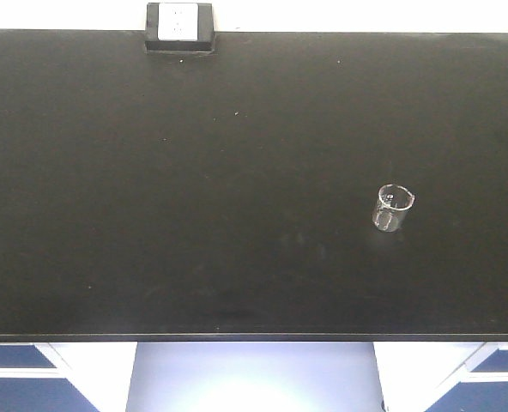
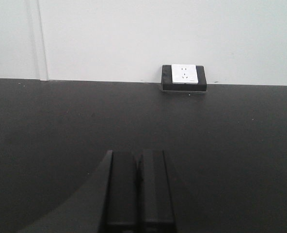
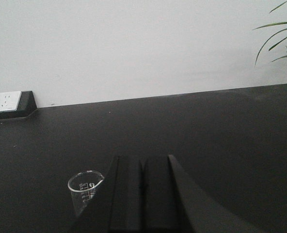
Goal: Grab beaker and place in storage area
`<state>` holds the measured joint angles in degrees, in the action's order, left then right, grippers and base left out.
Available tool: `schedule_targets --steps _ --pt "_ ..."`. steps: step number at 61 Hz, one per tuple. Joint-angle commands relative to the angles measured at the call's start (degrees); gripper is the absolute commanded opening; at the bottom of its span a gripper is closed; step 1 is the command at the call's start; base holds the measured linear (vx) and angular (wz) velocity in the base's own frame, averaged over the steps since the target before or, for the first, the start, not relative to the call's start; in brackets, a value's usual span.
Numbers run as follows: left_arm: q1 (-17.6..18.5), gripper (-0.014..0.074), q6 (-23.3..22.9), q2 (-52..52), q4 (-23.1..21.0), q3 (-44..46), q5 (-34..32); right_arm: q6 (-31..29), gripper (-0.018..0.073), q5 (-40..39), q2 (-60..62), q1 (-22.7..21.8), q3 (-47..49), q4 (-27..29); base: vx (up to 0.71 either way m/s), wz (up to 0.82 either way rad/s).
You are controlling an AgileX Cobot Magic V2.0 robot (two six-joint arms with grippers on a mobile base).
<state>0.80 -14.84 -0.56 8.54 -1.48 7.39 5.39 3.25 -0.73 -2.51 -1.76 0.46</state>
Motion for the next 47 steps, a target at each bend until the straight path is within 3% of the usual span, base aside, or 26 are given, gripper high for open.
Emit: schedule_targets --steps 1,47 --pt "0.4 -0.0008 -0.3 -1.0 -0.3 -1.3 -4.6 -0.7 -0.0008 -0.7 2.2 -0.1 -0.5 -0.2 0.00 0.00" --pt "0.4 -0.0008 -0.3 -1.0 -0.3 -1.3 -4.6 -0.5 -0.0008 -0.9 2.0 -0.1 -0.5 -0.5 0.00 0.00"
